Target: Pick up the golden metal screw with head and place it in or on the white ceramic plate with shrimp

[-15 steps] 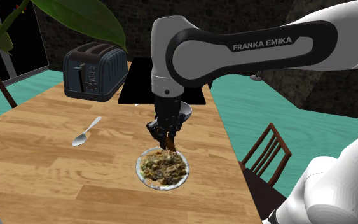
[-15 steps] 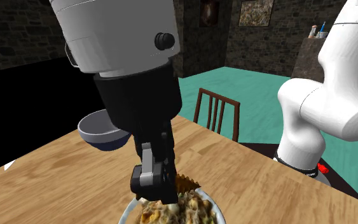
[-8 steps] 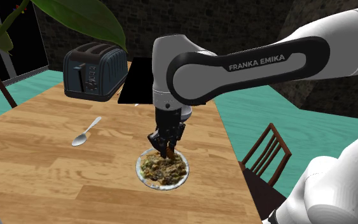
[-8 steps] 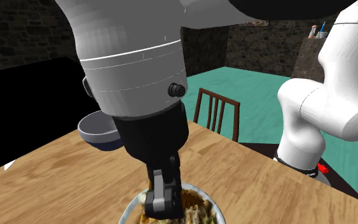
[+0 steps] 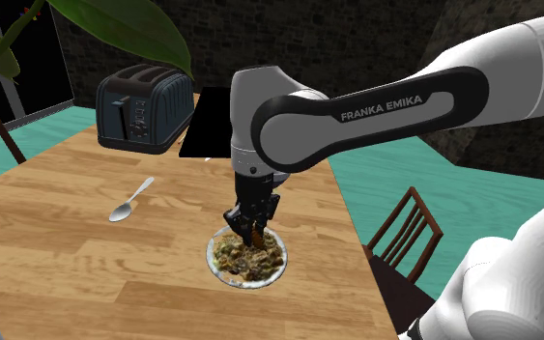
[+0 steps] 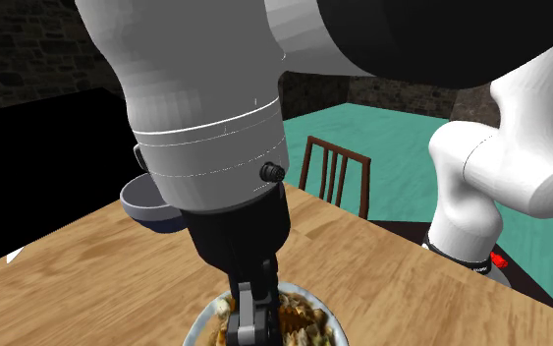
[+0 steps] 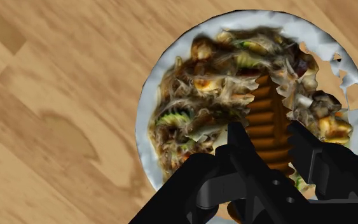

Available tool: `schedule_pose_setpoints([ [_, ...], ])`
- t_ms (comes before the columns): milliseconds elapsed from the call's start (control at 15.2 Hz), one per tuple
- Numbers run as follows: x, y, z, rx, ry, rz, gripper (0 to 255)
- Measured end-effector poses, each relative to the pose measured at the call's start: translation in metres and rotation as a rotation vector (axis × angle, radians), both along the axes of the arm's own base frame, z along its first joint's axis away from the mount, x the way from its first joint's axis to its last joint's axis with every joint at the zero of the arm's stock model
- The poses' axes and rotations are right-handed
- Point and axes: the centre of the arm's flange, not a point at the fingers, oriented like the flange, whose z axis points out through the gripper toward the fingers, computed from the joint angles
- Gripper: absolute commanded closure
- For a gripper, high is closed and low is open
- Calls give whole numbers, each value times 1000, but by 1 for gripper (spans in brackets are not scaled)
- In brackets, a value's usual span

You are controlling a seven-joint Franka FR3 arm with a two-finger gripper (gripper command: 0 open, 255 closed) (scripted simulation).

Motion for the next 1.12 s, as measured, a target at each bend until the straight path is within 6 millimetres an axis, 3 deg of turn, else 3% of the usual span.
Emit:
schedule_pose_setpoints([
  [66,0,0,0,0,0,0,255],
  [132,0,0,0,0,0,0,0],
  [528,0,0,0,0,0,0,0],
  [792,6,-1,39,1,-2,0,0],
  [1122,8,0,49,0,0,0,0],
])
